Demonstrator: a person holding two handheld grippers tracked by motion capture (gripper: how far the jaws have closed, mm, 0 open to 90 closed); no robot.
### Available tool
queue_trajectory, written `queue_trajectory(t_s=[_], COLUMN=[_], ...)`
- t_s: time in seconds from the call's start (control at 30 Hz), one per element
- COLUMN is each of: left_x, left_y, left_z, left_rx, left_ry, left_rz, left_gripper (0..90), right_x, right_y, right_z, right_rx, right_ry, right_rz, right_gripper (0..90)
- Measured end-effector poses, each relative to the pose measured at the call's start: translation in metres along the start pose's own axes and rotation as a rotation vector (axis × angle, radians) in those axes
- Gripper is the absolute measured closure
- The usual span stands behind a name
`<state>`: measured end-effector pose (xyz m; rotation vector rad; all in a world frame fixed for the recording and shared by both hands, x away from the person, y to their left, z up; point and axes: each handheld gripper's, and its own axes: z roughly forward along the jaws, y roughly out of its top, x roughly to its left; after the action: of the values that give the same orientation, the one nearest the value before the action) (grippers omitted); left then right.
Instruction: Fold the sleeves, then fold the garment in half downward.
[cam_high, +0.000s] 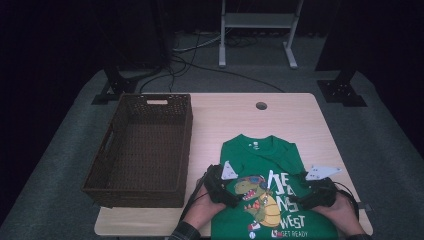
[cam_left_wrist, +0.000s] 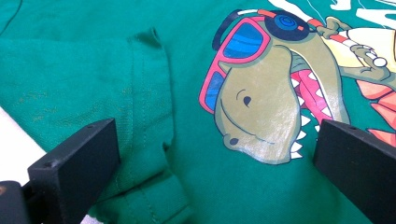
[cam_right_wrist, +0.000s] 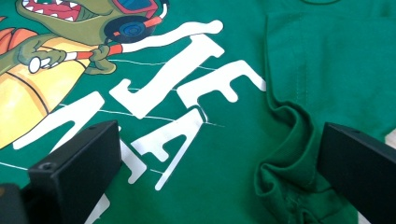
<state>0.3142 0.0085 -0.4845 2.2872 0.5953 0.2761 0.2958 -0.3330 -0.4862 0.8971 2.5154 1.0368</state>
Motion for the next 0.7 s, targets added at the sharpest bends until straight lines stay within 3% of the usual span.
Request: queue_trajectory(t_s=[0.33,0.7], left_x=[-0.001,-0.012], left_y=[0.0,-0.001], left_z=[0.0,-0.001], left_rx=[0.001,0.002], left_ry=[0.0,-0.005], left_rz=[-0.002,0.006], left_gripper=[0.0,0.0], right_x=[-0.002,0.003], right_y=[-0.002,-0.009], right_z=[0.0,-0.007], right_rx=[-0.007,-0.005], right_ry=[0.013,0.015], right_rz=[0.009,0.01], right_gripper=[0.0,0.0])
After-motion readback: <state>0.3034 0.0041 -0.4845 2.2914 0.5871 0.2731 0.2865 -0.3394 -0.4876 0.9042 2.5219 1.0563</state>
